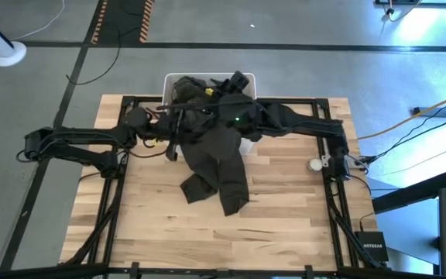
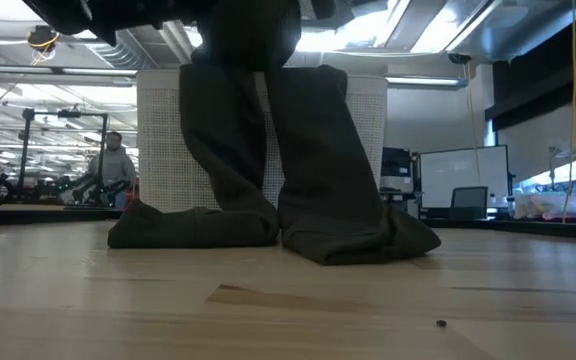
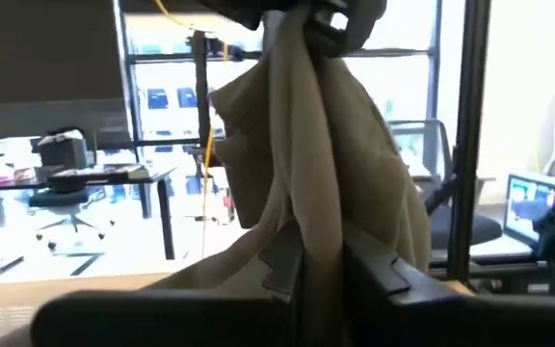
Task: Sort clothes
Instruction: Put the gray pants into the white laundry organizer
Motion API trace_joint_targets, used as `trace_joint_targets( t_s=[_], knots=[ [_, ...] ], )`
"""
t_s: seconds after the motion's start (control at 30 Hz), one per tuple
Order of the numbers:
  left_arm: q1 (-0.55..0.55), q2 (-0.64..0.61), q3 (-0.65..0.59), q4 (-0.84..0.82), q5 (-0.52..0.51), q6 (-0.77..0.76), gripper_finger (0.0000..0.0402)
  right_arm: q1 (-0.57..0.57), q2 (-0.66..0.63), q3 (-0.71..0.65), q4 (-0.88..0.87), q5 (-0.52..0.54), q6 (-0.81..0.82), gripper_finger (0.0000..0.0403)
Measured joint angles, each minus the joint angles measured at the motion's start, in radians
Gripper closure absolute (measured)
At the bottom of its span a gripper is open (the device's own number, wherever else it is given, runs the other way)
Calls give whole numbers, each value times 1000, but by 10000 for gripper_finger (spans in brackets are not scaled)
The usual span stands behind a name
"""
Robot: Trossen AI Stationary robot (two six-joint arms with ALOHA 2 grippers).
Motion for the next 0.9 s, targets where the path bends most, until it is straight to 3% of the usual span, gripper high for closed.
trace_joint_targets(
  t_s=[0.23,0.5,0.67,0.8,0.9],
  knots=[
    [26,-2,13,19,-26,-41,292,2,-39,6,-16,59,-40,175],
    [34,-63,113,-117,-68,77,198,29,-83,12,-11,165,-42,175],
    [-79,-106,122,-118,-103,211,187,60,-104,11,-11,240,-44,175],
    [-150,-152,122,-132,-407,416,197,80,-111,10,-13,282,-44,175],
    [-185,-151,123,-92,-372,381,202,91,-117,10,2,292,-44,175]
  ],
)
